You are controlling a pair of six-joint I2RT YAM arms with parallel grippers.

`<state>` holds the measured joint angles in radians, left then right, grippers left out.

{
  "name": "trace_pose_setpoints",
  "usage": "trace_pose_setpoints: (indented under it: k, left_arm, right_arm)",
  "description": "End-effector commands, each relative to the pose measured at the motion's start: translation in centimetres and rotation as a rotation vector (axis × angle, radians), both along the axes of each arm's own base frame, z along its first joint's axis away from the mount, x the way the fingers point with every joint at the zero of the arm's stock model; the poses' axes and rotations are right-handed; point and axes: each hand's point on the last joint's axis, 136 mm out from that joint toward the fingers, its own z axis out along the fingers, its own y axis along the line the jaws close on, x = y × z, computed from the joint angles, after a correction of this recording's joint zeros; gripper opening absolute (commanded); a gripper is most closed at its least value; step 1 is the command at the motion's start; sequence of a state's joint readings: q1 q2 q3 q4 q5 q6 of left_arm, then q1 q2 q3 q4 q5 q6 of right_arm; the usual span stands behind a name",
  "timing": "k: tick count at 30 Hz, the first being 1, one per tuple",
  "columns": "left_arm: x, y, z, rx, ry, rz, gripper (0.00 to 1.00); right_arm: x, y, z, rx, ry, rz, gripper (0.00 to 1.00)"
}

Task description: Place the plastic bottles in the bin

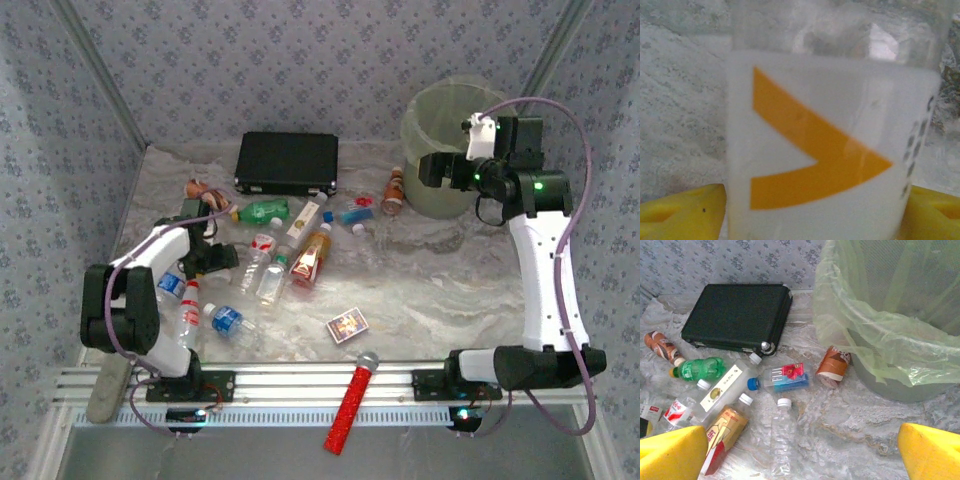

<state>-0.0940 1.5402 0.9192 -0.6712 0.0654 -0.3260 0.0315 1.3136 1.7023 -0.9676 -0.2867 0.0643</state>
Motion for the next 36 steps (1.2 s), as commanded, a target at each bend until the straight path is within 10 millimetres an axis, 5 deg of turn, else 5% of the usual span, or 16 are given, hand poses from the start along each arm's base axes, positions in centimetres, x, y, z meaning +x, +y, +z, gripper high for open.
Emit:
trace_pose_setpoints:
  k: [1, 10, 17, 23, 27, 31, 36]
  left_arm:
    - [1.2, -0.5, 0.4, -0.004, -0.030, -0.010, 0.77]
    - [2.2, -0.5, 3.4, 0.002, -0.081, -0.013, 0.68]
    - [3.5, -0.7, 9.4, -0.003, -0.220, -0.007, 0.58]
    - [5.0, -8.9, 15.4, -0.207, -0.453, -0.155, 0.50]
    - [5.0, -13.6, 17.3, -0.282, -0.515, -0.245, 0.46]
    - [4.7, -19.0, 19.3, -0.498, -0.598, -0.375, 0.43]
    - [4.0, -22.4, 21.2, -0.702, -0.602, -0.460, 0.38]
  right_arm:
    - [-0.6, 0.4, 0.4, 0.039, -0.012, 0.011, 0.99]
    - [-1.3, 1.2, 1.5, 0.093, -0.045, 0.040, 0.98]
    - [-2.6, 6.5, 3.8, 0.222, -0.096, 0.249, 0.97]
    - [-1.9, 11.8, 2.9, 0.304, -0.053, 0.385, 0.97]
    - [0.5, 14.0, -0.4, 0.252, 0.061, 0.342, 0.96]
    - [1.1, 18.2, -1.3, 0.426, 0.127, 0.499, 0.95]
    - [1.3, 21.5, -2.0, 0.512, 0.152, 0.657, 0.96]
